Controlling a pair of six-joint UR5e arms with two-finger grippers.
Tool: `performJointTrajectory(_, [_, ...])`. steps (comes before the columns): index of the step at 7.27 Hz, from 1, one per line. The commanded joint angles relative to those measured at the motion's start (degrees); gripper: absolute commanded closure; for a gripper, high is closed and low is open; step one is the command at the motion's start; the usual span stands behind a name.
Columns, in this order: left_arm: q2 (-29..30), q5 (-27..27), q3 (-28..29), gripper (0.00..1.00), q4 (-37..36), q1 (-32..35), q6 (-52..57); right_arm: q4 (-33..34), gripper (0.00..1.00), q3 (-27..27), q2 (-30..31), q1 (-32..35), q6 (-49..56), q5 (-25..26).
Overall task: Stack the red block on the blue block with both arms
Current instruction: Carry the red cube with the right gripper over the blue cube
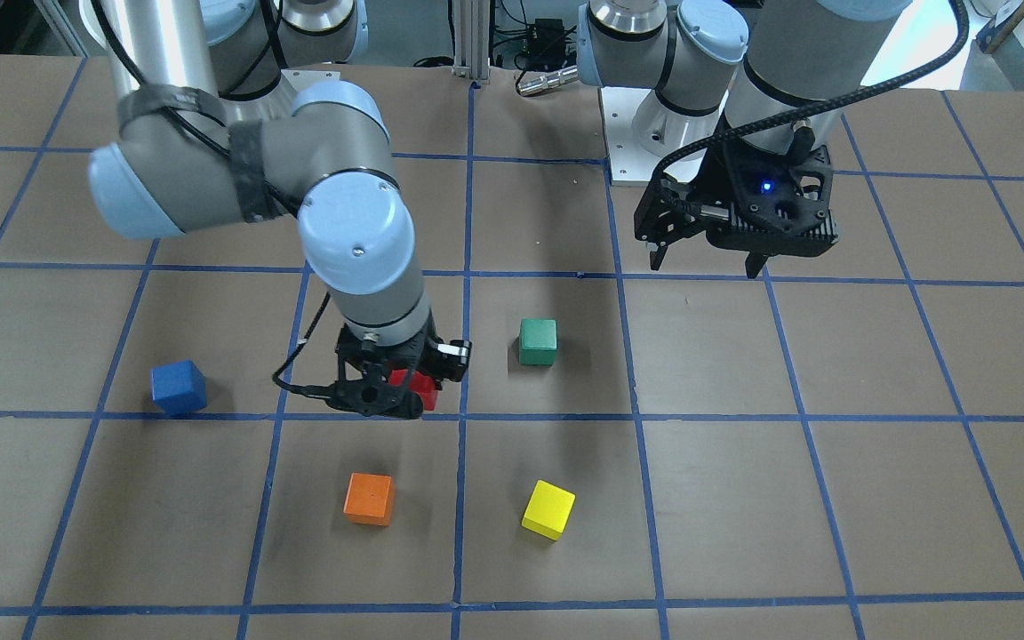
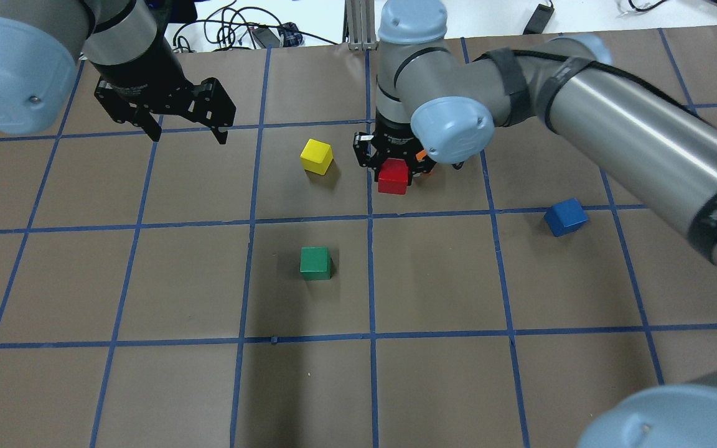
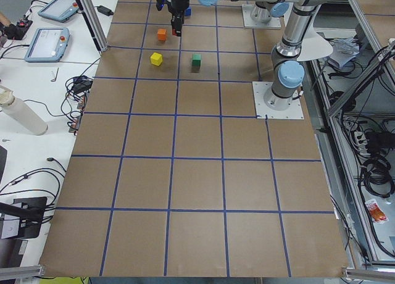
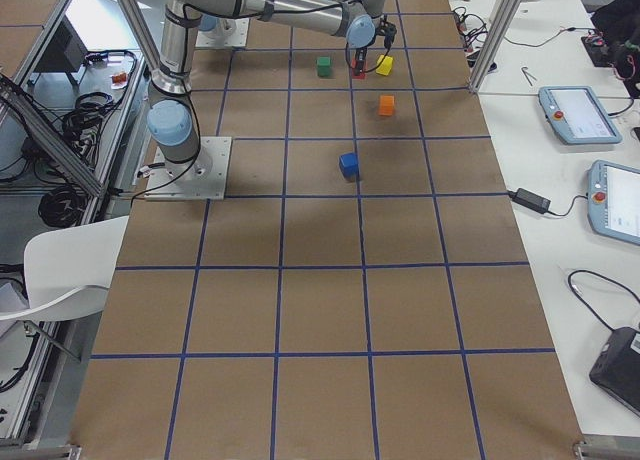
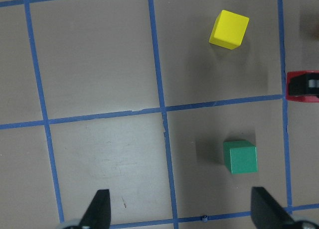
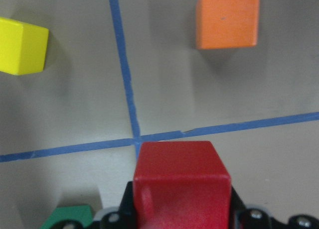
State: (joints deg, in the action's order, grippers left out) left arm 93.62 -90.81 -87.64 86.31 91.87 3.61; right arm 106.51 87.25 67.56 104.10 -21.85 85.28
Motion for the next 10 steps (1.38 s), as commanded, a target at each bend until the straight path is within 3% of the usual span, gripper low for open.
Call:
performJointTrajectory(1, [0.1, 0.0, -0.1, 0.00, 0.0, 0.1, -0.1, -5.9, 1.00, 2.3, 6.4, -7.7, 12.5, 0.3])
performJointTrajectory(4, [0.2, 0.1, 0.0, 0.00, 0.0, 0.2, -0.2, -4.7, 1.00, 11.7, 11.9, -17.6, 30.6, 3.4])
performJointTrajectory(6, [0.2, 0.0, 0.0, 0.00, 0.0, 0.2, -0.2, -3.0, 1.00, 14.2, 12.4, -22.3, 40.5, 3.5])
performJointTrajectory(10, [0.2, 0.0, 0.0, 0.00, 0.0, 0.2, -0.2, 13.2, 1.00, 22.4, 12.1, -27.3, 53.3, 3.6])
